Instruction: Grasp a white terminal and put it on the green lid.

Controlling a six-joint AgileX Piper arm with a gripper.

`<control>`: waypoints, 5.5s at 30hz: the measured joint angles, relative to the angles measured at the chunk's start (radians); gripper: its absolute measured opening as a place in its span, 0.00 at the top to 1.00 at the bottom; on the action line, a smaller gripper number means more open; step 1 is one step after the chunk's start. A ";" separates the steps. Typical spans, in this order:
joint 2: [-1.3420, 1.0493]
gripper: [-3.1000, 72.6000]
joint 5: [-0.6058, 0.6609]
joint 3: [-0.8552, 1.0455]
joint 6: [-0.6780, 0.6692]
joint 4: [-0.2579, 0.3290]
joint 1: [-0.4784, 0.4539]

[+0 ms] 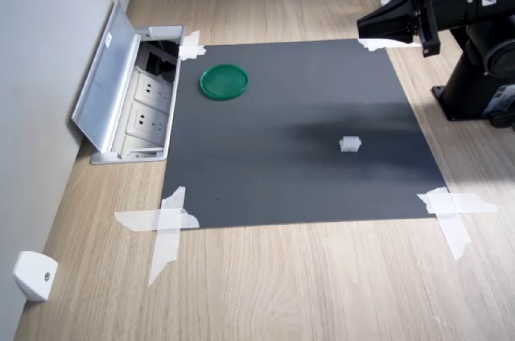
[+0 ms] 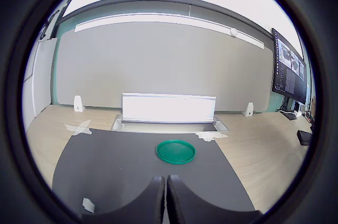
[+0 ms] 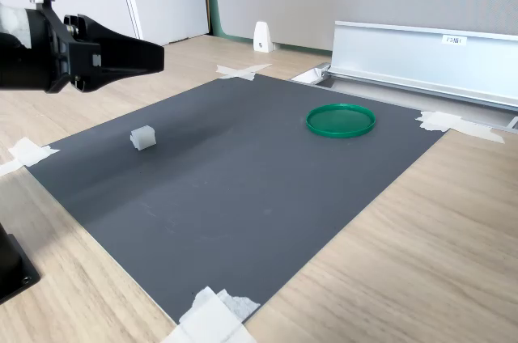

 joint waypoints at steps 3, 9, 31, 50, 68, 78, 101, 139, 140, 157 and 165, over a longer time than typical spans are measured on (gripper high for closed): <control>0.000 0.97 -0.001 0.000 0.000 0.000 0.000; 0.009 0.97 -0.003 0.000 0.000 0.003 0.000; 0.474 0.97 0.527 -0.421 -0.119 -0.021 0.000; 0.815 0.75 0.963 -0.714 -0.246 0.090 0.000; 0.898 0.02 0.918 -0.716 -0.163 0.073 0.210; 1.049 0.02 0.834 -0.716 -0.015 0.030 0.432; 1.368 0.02 0.613 -0.719 0.105 0.026 0.511; 1.455 0.84 0.570 -0.726 0.110 0.005 0.511; 1.455 0.84 0.575 -0.727 0.102 0.002 0.510; 1.474 0.84 0.724 -1.032 -0.289 0.017 0.096; 1.663 0.84 0.725 -1.276 -0.400 0.017 -0.053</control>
